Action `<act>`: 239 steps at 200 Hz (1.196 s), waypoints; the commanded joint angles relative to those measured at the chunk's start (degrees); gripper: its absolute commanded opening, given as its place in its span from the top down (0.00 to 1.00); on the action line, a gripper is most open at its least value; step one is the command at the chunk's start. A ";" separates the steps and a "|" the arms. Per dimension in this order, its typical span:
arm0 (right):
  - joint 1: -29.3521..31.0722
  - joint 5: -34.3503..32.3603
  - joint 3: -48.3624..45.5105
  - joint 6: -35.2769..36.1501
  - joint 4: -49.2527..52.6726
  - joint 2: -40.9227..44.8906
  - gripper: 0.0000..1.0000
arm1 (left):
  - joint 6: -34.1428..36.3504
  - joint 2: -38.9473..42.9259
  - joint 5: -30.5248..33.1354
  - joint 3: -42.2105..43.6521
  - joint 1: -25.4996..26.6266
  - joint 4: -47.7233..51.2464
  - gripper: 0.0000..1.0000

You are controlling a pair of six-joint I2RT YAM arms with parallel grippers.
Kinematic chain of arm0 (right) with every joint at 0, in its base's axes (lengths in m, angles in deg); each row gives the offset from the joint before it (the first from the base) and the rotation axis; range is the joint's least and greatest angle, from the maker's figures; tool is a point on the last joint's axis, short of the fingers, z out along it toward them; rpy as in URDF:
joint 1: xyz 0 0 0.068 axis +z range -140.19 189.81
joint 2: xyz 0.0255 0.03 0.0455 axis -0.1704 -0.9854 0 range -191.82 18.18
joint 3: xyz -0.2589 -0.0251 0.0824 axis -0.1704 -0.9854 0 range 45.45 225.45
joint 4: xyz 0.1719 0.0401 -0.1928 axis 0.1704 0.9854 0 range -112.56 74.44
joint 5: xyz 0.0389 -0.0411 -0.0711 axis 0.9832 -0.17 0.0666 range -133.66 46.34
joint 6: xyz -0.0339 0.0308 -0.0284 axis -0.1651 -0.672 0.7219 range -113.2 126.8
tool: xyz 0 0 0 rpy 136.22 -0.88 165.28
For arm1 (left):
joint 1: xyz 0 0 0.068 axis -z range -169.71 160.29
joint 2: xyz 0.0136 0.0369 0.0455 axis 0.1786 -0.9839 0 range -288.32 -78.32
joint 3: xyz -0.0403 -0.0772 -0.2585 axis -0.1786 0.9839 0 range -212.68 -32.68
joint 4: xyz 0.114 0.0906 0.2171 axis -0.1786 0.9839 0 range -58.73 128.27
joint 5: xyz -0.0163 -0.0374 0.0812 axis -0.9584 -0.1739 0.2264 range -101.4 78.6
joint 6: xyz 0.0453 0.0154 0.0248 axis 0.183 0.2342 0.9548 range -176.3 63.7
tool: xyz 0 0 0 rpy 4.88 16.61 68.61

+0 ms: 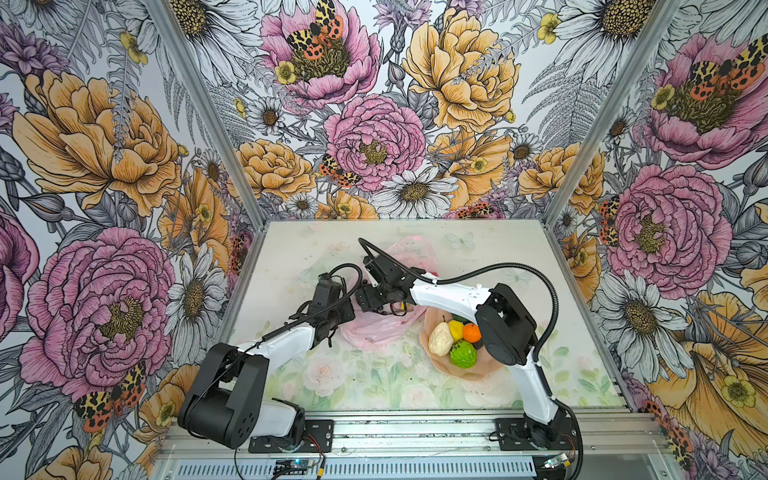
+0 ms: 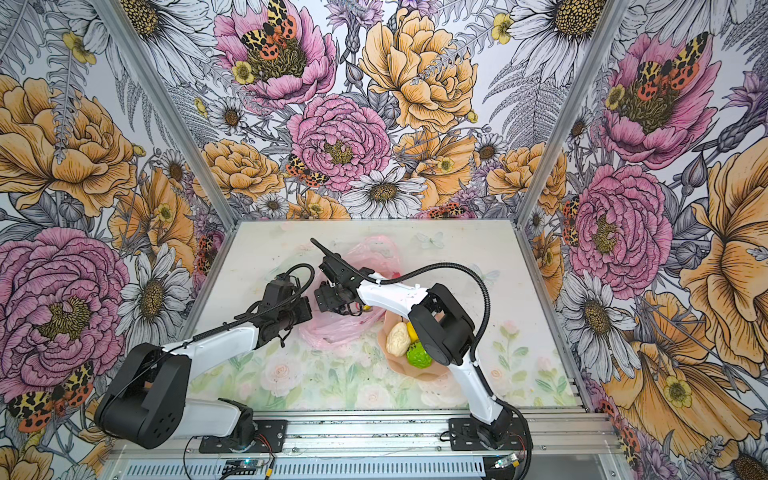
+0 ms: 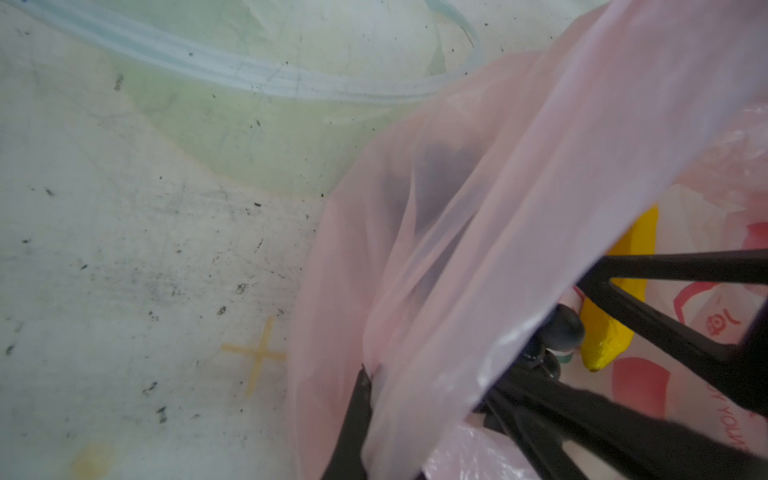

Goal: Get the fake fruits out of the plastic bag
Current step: 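Move the open right gripper back into the bag above the grapes, then grasp the yellow banana inside the bag with the right gripper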

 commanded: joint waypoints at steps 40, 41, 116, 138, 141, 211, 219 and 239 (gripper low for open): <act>0.24 -2.48 3.93 3.15 -0.78 -3.79 0.05 | -0.27 -0.71 0.69 0.44 -0.45 -1.13 1.00; 0.24 -2.48 3.94 3.11 -0.75 -3.80 0.05 | -0.31 -0.71 0.70 0.40 -0.45 -1.06 1.00; -2.09 -1.87 -0.39 1.75 -0.89 3.21 0.06 | -0.17 -1.11 1.23 0.19 -0.64 -0.57 1.00; -5.09 1.24 -3.78 0.52 -2.75 6.01 0.04 | -0.01 -1.33 1.30 0.01 -0.70 -0.38 1.00; -5.43 1.67 -4.36 0.26 -3.19 6.26 0.04 | -0.02 -1.33 1.37 0.01 -0.69 -0.32 1.00; -11.10 -4.95 -10.58 -3.39 -4.85 7.02 0.11 | 0.05 -1.24 1.76 -0.06 -0.81 -0.21 1.00; -11.25 -6.11 -10.48 -3.33 -4.69 6.33 0.12 | 0.05 -1.33 1.70 -0.09 -0.81 -0.23 1.00; -11.62 -7.97 -9.56 -3.52 -4.32 4.52 0.16 | 0.07 -1.42 1.76 -0.08 -0.81 -0.24 1.00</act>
